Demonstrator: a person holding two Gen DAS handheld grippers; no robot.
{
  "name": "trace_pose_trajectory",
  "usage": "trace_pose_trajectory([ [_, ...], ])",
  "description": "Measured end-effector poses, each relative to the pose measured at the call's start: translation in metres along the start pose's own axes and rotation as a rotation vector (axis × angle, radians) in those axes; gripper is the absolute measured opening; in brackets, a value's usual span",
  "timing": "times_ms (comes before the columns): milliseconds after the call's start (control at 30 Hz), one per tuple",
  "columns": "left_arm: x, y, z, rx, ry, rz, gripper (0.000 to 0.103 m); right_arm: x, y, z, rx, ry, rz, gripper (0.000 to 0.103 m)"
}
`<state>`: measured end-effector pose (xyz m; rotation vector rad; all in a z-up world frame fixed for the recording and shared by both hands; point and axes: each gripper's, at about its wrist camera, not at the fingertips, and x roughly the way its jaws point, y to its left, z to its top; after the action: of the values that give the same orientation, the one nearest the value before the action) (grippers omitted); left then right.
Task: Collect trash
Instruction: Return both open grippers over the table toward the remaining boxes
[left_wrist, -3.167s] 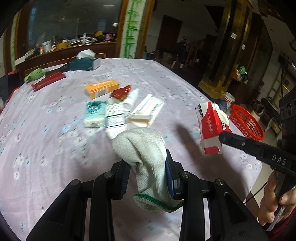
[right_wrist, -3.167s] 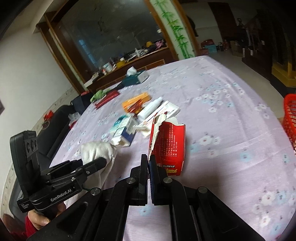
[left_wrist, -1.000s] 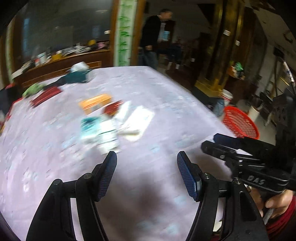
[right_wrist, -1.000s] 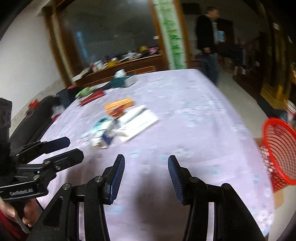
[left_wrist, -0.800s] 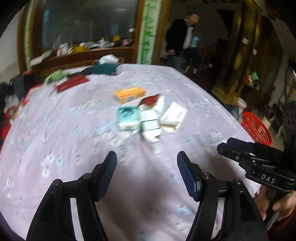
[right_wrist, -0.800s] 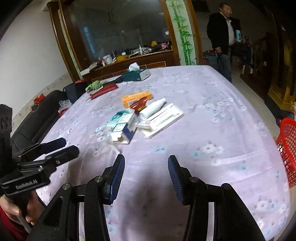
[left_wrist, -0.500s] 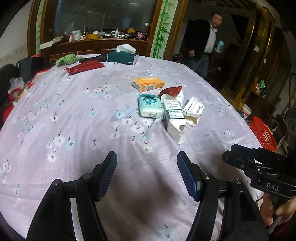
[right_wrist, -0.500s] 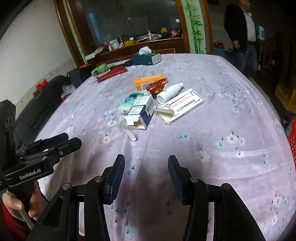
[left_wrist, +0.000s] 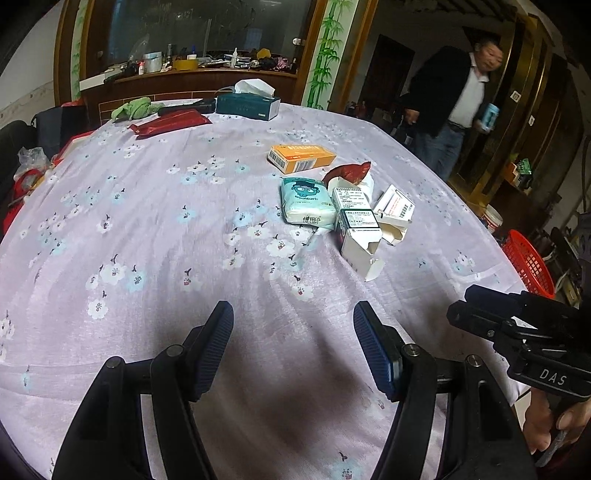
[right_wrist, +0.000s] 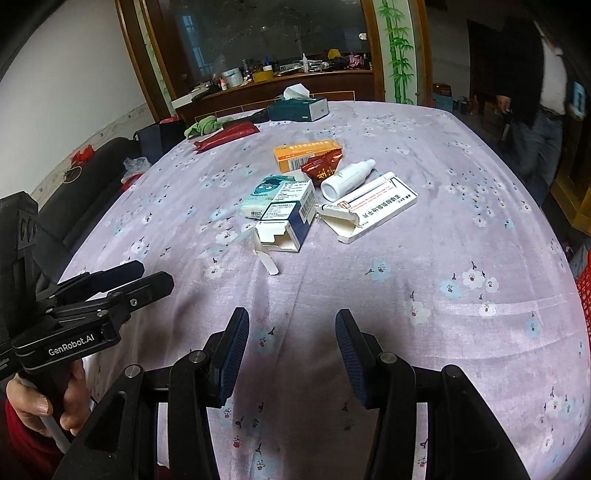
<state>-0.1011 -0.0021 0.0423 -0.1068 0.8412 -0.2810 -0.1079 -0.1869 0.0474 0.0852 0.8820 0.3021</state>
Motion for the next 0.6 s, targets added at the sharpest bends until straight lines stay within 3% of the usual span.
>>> trace_pose_trajectory([
  [600,0.003,0.01,0.002,-0.051,-0.001,0.016,0.066,-0.003,-0.017,0.009,0.041,-0.011,0.002,0.052],
])
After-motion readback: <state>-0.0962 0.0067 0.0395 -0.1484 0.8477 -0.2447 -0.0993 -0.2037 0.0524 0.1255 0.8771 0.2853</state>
